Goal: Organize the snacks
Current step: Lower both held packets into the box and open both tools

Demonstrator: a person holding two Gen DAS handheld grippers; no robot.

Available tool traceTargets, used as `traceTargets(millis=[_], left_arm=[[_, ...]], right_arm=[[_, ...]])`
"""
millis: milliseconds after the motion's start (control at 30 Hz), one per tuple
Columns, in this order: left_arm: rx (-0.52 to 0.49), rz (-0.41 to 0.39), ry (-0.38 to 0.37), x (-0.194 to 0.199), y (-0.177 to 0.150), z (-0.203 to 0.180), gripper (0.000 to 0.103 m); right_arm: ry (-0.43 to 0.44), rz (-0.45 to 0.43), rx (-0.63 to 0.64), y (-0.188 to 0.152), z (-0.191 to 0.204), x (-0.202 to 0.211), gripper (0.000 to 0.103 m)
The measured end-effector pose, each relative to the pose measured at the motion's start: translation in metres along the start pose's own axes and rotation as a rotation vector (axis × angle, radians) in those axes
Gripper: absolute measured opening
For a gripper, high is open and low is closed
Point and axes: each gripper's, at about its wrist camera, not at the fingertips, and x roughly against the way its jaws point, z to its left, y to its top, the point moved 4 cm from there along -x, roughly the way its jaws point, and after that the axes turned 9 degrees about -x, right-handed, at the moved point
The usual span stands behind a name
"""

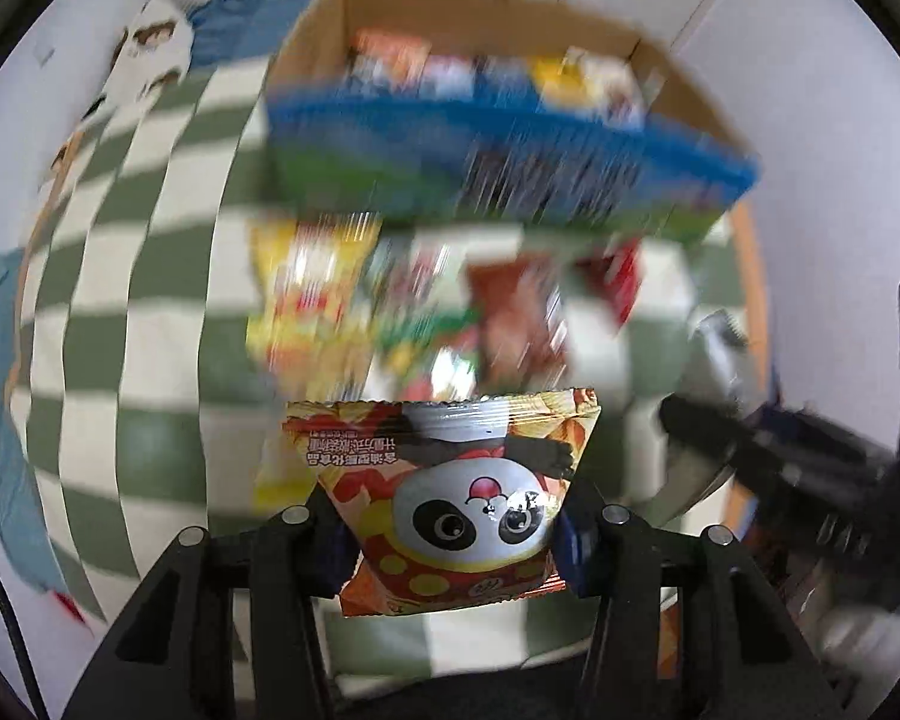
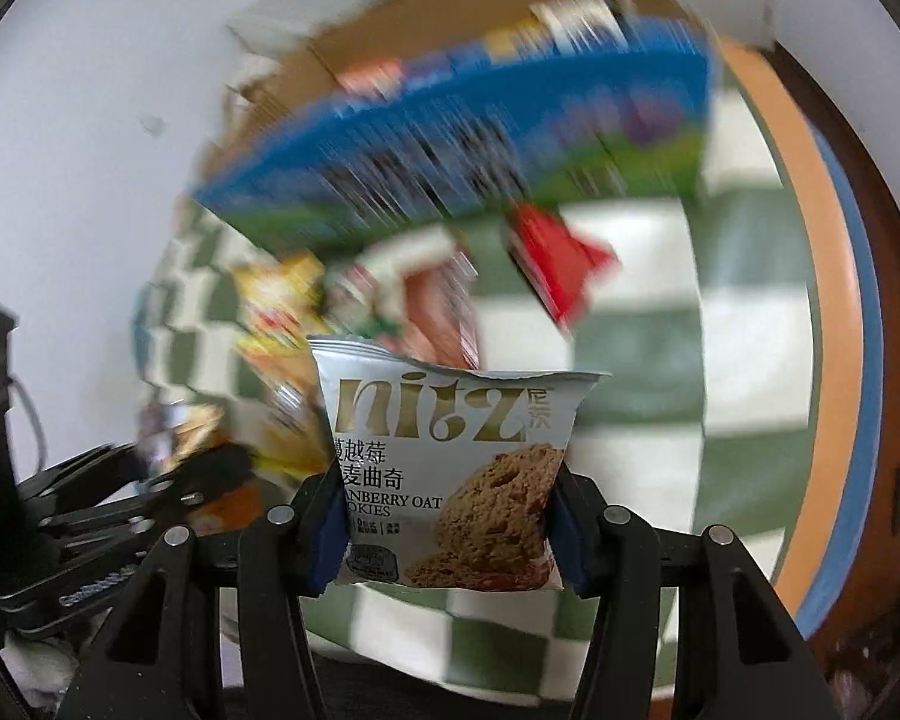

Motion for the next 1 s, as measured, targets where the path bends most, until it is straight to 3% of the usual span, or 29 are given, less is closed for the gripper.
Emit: traceTargets(millis=[100, 233, 333, 467, 667, 933, 967, 1000], left_arm=[[-0.012, -0.068, -0.002, 0.019, 0.054, -0.004, 0.048], [-0.014, -0.098, 0.02, 0.02, 0.118, 0.001, 0.048], [0.0, -0.072, 0.038, 0.009, 0.167, 0.018, 0.048], [0.016, 0.014, 0.056, -0.019, 0.207, 0.041, 0.048], [0.015, 0.17, 0.1, -0.071, 0.231, 0.063, 0.048], [0.058, 0.31, 0.098, -0.118, 0.227, 0.073, 0.048], [0.065, 0.317, 0.096, -0.12, 0.226, 0.074, 0.048], [0.071, 0.324, 0.086, -0.123, 0.224, 0.074, 0.048]], right_arm=[[0.048, -0.07, 0.048, 0.04, 0.028, 0.026, 0.057], [0.055, -0.137, 0.09, 0.096, 0.055, 0.038, 0.057], [0.061, -0.138, 0.093, 0.138, 0.067, 0.029, 0.057], [0.066, -0.069, 0.067, 0.182, 0.075, -0.004, 0.057], [0.034, 0.026, 0.047, 0.214, 0.075, -0.065, 0.057], [0.02, 0.16, 0.042, 0.217, 0.074, -0.119, 0.058], [0.02, 0.178, 0.03, 0.217, 0.073, -0.124, 0.061], [0.022, 0.194, 0.02, 0.217, 0.071, -0.127, 0.072]])
